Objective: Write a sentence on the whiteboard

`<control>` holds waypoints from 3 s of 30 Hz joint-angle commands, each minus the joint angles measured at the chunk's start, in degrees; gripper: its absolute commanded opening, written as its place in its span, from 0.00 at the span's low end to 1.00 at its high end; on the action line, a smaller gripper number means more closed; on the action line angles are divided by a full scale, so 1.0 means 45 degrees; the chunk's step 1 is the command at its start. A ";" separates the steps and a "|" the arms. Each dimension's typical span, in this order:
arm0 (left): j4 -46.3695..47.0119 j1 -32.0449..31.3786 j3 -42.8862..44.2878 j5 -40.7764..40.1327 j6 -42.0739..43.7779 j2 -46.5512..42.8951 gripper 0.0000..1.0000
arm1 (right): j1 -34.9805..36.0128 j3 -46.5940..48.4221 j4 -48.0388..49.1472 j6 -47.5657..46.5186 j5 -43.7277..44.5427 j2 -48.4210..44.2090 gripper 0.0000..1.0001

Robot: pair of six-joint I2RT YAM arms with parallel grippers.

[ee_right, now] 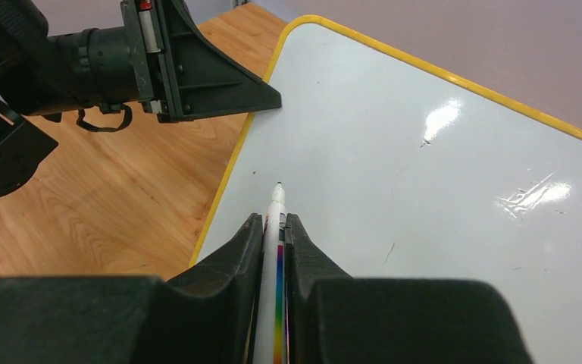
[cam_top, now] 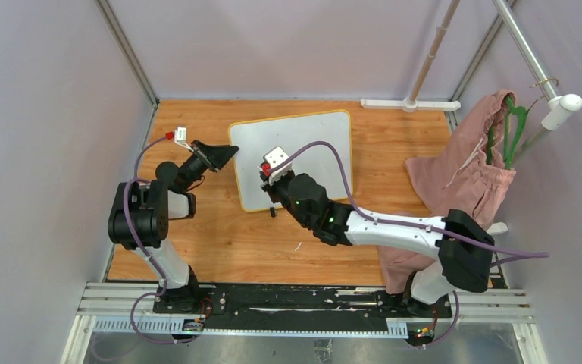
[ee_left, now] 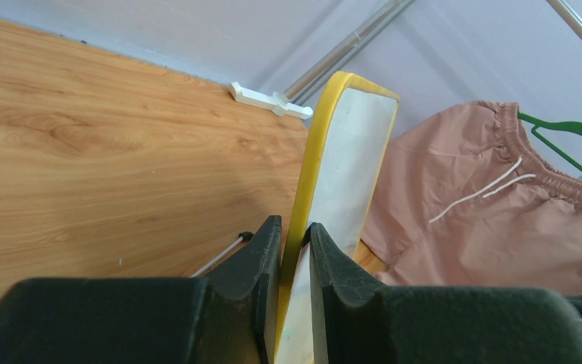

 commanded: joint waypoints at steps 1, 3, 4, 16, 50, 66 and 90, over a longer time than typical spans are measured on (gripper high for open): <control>0.0468 -0.0073 -0.0313 -0.0070 0.0367 -0.0228 0.10 | -0.0300 0.0903 0.0856 -0.0331 0.0565 0.0804 0.00; 0.0470 -0.0082 -0.0328 -0.0070 0.0403 -0.0251 0.10 | -0.0403 0.1040 0.0984 -0.0308 0.0476 0.1109 0.00; 0.0468 -0.0076 -0.0343 -0.0084 0.0415 -0.0261 0.10 | -0.0457 0.1102 0.1051 -0.0307 0.0413 0.1258 0.00; 0.0484 -0.0126 -0.0432 -0.0167 0.0596 -0.0481 0.09 | -0.1124 0.1802 0.1369 0.0356 -0.0026 0.2553 0.00; 0.0459 -0.0245 -0.0587 -0.0203 0.0931 -0.0518 0.06 | -0.1629 0.2829 0.1495 0.0787 -0.0652 0.3794 0.00; 0.0463 -0.0270 -0.0573 -0.0194 0.0953 -0.0492 0.04 | -0.1658 0.1792 0.1356 0.0848 -0.0199 0.3426 0.00; 0.0467 -0.0323 -0.0587 -0.0163 0.0972 -0.0526 0.03 | -0.1808 0.1253 0.1802 0.1139 -0.0486 0.2137 0.00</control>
